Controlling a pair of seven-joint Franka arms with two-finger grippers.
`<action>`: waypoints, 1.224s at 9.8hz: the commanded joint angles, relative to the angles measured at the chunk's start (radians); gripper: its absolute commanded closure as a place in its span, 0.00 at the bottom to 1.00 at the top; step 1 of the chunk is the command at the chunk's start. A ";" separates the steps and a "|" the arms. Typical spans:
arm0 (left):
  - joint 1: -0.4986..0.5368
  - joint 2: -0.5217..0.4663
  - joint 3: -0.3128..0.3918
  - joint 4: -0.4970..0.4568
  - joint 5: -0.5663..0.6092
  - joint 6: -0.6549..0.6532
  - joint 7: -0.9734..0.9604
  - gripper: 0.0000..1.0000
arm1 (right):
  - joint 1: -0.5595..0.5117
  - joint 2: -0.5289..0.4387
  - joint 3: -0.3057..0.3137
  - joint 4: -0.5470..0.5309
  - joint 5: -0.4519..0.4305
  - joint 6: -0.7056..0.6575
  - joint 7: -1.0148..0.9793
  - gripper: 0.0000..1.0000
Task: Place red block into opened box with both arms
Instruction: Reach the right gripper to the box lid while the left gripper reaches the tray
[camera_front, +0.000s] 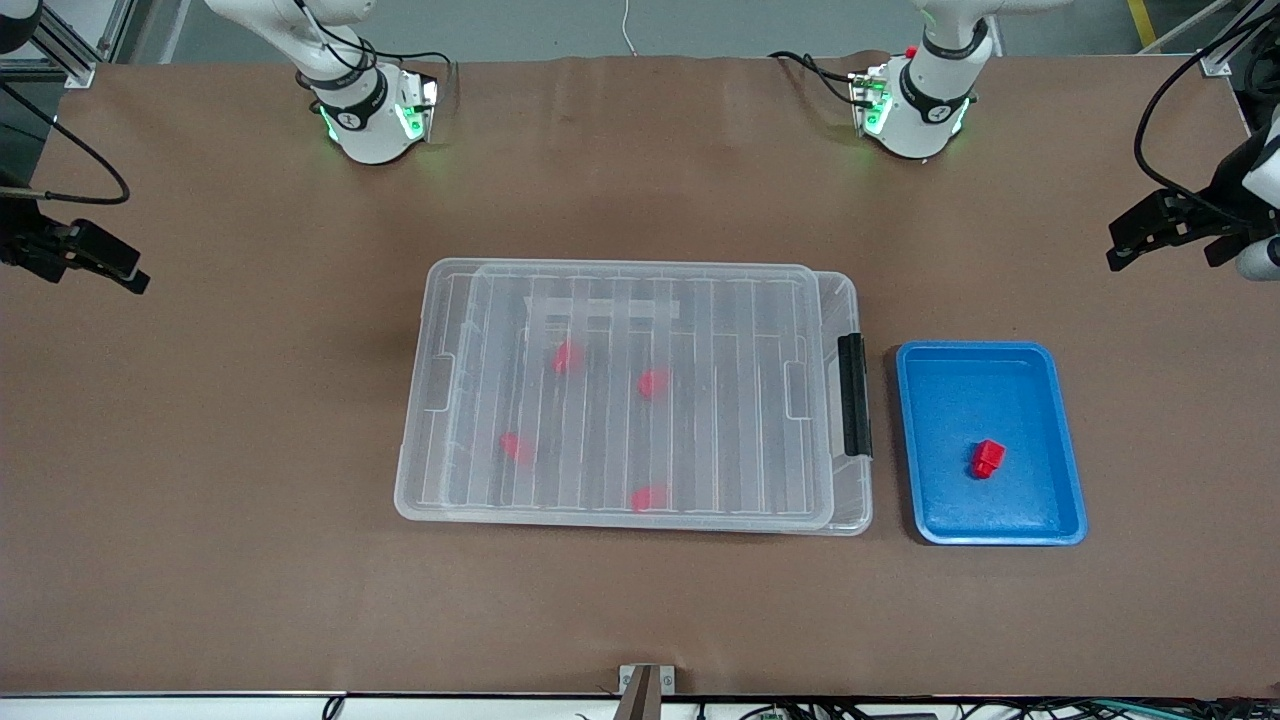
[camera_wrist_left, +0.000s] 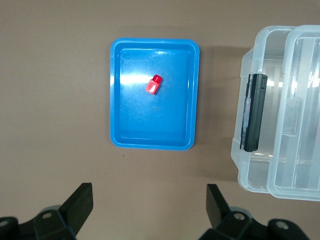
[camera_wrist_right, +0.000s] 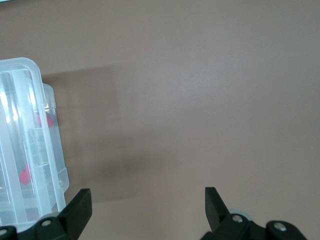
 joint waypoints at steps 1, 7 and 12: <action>0.002 0.021 -0.001 0.002 -0.009 -0.018 -0.006 0.00 | -0.003 -0.003 0.003 -0.001 0.001 -0.009 -0.005 0.00; 0.008 0.151 0.001 0.005 0.005 0.029 0.014 0.00 | 0.012 -0.005 0.004 -0.004 0.001 -0.003 -0.002 0.00; 0.006 0.461 0.001 -0.007 0.009 0.356 0.181 0.00 | 0.154 0.120 0.019 0.003 0.001 0.096 0.012 0.00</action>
